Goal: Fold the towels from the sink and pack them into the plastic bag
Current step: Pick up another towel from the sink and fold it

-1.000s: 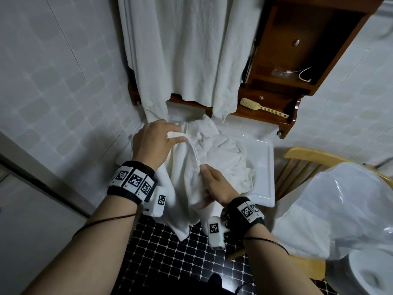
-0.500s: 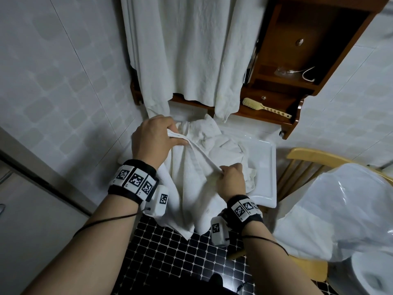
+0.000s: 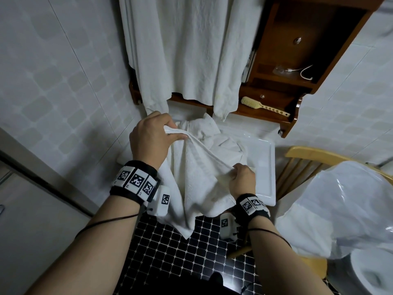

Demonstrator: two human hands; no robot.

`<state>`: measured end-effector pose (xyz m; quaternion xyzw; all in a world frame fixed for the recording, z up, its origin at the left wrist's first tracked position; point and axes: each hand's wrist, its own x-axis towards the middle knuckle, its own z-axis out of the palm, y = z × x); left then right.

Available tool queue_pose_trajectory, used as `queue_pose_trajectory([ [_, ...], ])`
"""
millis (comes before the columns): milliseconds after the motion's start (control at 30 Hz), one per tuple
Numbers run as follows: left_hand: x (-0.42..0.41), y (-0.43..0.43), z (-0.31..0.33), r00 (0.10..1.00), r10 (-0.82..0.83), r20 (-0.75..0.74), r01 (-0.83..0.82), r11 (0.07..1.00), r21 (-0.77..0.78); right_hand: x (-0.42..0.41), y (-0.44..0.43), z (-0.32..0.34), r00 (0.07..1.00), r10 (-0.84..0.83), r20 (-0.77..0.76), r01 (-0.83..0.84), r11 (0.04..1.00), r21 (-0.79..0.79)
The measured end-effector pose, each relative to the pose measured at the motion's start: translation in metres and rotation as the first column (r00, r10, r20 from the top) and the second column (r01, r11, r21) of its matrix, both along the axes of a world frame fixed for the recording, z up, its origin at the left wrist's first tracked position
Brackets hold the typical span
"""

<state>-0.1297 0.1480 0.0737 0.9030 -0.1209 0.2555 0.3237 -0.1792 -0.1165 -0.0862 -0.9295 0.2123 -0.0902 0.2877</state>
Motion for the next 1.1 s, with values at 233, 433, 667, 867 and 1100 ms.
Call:
queue_pose_trajectory([
  [233, 0.002, 0.008, 0.000, 0.990, 0.116, 0.080, -0.111, 0.991, -0.070, -0.012, -0.022, -0.015, 0.972, -0.015, -0.236, 0.041, 0.994, 0.104],
  [433, 0.000, -0.003, -0.003, 0.994, 0.031, 0.103, -0.023, 0.997, -0.070, -0.019, 0.004, -0.006, 0.991, 0.076, 0.113, -0.109, 0.937, 0.331],
  [667, 0.002, 0.000, -0.001, 0.991, -0.026, 0.130, 0.038, 0.996, -0.087, -0.011, 0.011, -0.011, 0.933, 0.340, 0.119, -0.325, 0.937, -0.127],
  [867, 0.003, -0.004, 0.001, 0.986, -0.101, 0.132, 0.115, 0.988, -0.099, -0.011, 0.034, 0.004, 0.836, 0.399, -0.377, -0.461, 0.883, -0.086],
  [1100, -0.002, -0.009, 0.001, 0.981, -0.149, 0.122, 0.161, 0.982, -0.096, -0.006, 0.034, 0.005, 0.787, 0.560, -0.259, -0.493, 0.823, 0.282],
])
